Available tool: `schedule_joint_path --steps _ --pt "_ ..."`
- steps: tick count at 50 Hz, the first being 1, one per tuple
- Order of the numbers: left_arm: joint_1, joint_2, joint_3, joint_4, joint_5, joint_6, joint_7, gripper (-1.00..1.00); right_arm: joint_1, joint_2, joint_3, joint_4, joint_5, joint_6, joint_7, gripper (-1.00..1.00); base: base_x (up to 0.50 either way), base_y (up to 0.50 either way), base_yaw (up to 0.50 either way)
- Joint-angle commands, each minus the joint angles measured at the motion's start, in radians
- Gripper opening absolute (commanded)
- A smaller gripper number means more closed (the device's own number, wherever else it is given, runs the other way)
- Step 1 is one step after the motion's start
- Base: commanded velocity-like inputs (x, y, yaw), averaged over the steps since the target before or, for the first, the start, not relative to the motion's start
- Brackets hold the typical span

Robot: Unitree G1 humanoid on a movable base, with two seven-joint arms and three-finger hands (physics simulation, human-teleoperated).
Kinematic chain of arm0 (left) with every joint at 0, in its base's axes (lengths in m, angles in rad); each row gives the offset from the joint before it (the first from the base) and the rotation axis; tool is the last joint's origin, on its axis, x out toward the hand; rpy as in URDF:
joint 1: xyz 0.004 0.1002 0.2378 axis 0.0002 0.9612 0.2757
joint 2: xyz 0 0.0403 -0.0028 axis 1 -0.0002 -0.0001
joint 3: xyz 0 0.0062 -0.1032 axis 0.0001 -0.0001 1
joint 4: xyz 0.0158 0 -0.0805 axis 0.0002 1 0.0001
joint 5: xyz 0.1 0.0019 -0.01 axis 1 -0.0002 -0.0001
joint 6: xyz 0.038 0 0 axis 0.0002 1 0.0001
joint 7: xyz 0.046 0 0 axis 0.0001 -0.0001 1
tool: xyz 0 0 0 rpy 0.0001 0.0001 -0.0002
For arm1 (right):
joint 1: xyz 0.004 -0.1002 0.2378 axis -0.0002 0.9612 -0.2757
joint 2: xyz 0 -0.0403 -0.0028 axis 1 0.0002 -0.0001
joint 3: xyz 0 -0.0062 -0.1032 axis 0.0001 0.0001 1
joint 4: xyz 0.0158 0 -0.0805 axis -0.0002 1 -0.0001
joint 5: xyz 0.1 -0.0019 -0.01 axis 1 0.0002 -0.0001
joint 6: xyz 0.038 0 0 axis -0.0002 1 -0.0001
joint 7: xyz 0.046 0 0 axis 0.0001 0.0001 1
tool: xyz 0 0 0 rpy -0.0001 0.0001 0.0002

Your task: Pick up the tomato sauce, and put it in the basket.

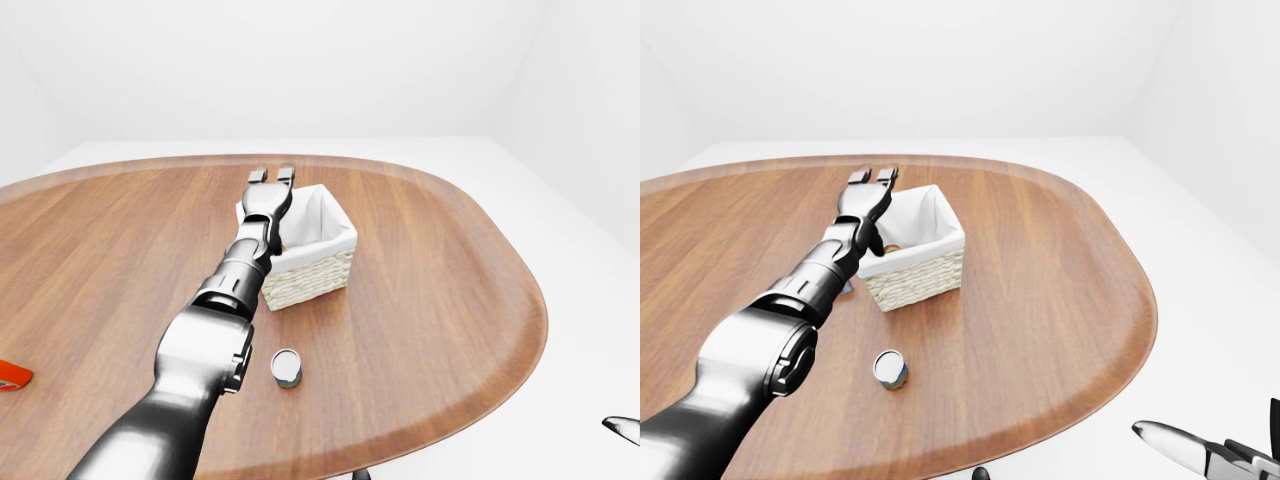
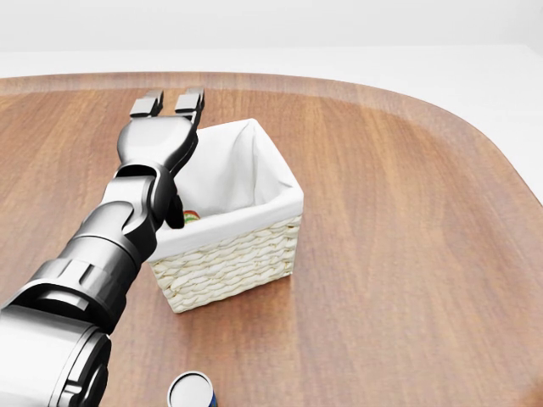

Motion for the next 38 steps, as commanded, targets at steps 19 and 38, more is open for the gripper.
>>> schedule_joint_path --steps 19,38 --pt "0.002 0.004 0.0 0.0 0.001 -0.005 0.017 1.0 0.0 0.008 -0.008 0.0 0.003 0.002 0.009 1.0 0.0 0.0 0.0" --pt "-0.007 0.009 0.0 -0.001 0.001 -0.007 0.016 1.0 -0.008 0.022 -0.009 0.0 -0.003 0.007 0.021 1.0 0.0 0.0 0.0"
